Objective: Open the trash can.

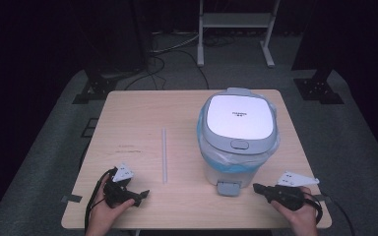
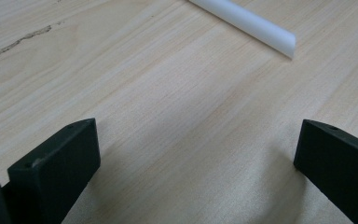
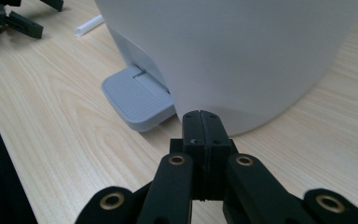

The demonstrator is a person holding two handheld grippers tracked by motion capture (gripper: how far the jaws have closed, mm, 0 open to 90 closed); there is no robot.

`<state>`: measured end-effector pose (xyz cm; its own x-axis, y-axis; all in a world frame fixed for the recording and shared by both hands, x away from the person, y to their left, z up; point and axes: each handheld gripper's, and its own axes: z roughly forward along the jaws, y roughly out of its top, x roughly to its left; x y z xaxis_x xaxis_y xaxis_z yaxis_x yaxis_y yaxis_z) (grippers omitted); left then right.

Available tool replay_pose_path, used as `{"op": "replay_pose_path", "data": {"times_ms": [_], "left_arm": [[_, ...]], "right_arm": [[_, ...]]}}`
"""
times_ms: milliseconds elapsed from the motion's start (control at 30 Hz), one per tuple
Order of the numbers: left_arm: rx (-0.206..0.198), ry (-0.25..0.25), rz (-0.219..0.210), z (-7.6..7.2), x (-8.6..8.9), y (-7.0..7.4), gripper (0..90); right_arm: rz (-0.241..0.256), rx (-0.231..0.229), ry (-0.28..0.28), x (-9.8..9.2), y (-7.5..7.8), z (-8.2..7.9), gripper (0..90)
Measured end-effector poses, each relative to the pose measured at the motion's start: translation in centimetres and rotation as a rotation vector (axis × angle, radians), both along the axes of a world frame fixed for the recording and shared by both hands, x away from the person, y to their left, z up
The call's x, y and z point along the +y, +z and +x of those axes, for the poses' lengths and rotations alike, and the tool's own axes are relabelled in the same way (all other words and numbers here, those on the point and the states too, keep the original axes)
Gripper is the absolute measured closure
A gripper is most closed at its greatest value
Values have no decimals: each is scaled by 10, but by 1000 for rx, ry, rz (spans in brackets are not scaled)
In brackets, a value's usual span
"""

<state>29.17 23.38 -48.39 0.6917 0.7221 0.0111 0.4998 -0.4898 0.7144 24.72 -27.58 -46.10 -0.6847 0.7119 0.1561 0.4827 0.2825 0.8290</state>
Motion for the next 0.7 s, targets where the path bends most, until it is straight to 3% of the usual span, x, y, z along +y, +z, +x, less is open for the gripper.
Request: {"op": "replay_pose_path", "data": {"times_ms": [700], "left_arm": [[0, 0, 0, 0, 0, 0, 0]], "right_arm": [[7, -22, 68, 38, -1, 4, 899]]}}
